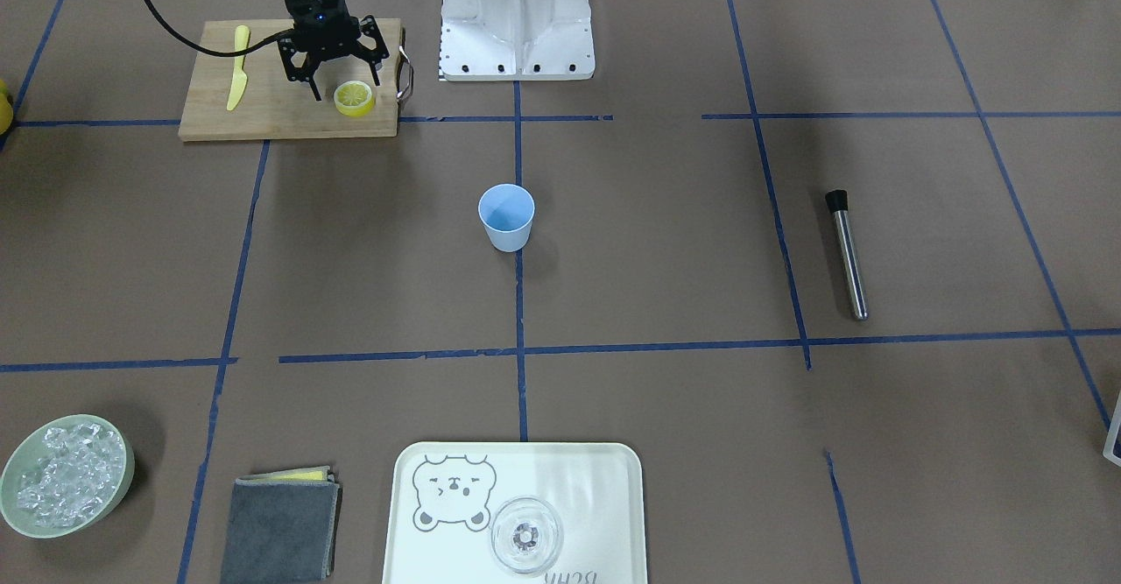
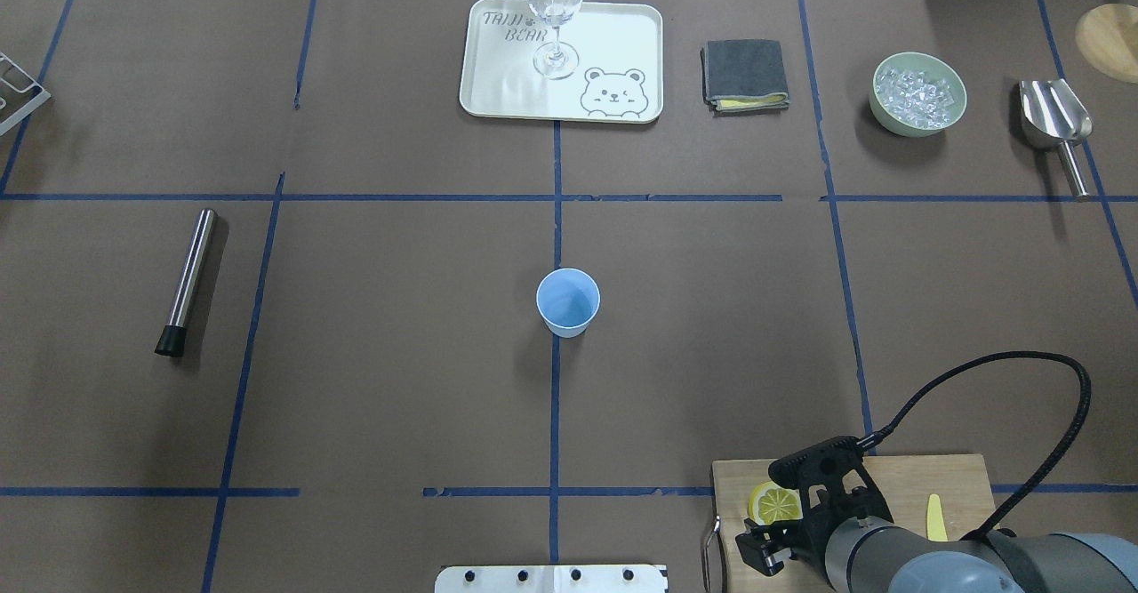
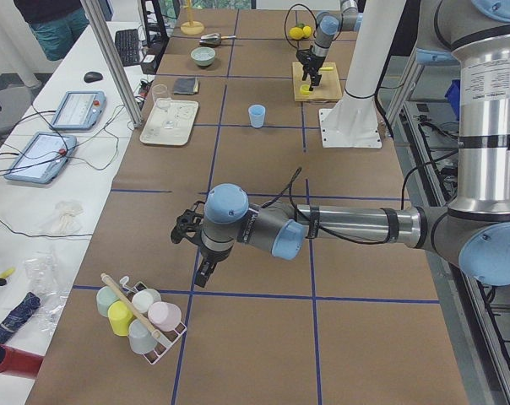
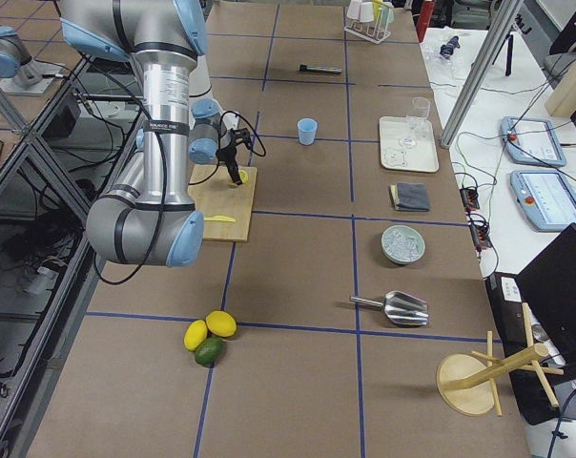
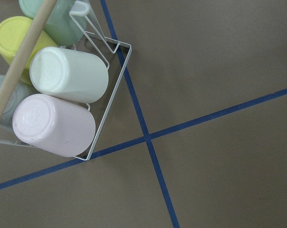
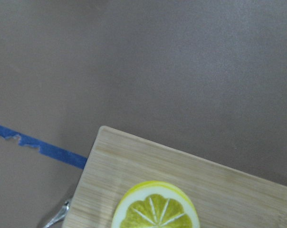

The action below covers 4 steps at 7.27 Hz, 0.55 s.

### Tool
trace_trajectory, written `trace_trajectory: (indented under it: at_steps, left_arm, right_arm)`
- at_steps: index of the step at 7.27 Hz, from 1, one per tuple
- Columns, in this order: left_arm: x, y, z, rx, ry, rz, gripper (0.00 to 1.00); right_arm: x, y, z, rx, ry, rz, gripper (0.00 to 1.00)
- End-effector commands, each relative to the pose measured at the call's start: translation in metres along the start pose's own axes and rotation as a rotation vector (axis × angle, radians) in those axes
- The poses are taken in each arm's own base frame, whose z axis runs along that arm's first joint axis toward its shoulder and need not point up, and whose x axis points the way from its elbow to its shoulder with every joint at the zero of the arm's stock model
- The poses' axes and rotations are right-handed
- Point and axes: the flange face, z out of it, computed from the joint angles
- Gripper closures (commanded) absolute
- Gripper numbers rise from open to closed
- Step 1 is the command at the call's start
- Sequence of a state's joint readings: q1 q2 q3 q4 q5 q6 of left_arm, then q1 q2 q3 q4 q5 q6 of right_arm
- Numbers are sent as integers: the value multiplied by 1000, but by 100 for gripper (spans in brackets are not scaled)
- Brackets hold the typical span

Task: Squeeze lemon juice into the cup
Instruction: 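Close the right gripper on the lemon slice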

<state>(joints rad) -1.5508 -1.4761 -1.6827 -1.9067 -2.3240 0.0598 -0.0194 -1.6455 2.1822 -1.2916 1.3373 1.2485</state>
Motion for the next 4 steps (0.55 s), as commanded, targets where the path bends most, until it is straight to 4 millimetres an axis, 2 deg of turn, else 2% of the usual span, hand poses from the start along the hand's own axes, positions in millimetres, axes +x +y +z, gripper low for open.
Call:
trace_trajectory:
  at_steps: [1, 4]
  left_arm:
    - [-1, 6, 2, -7, 2, -5, 0]
    - [-1, 8, 1, -7, 3, -7, 0]
  right_arm:
    - [-2, 0, 3, 0, 1, 0, 0]
    - [6, -8, 12, 15, 28, 13, 0]
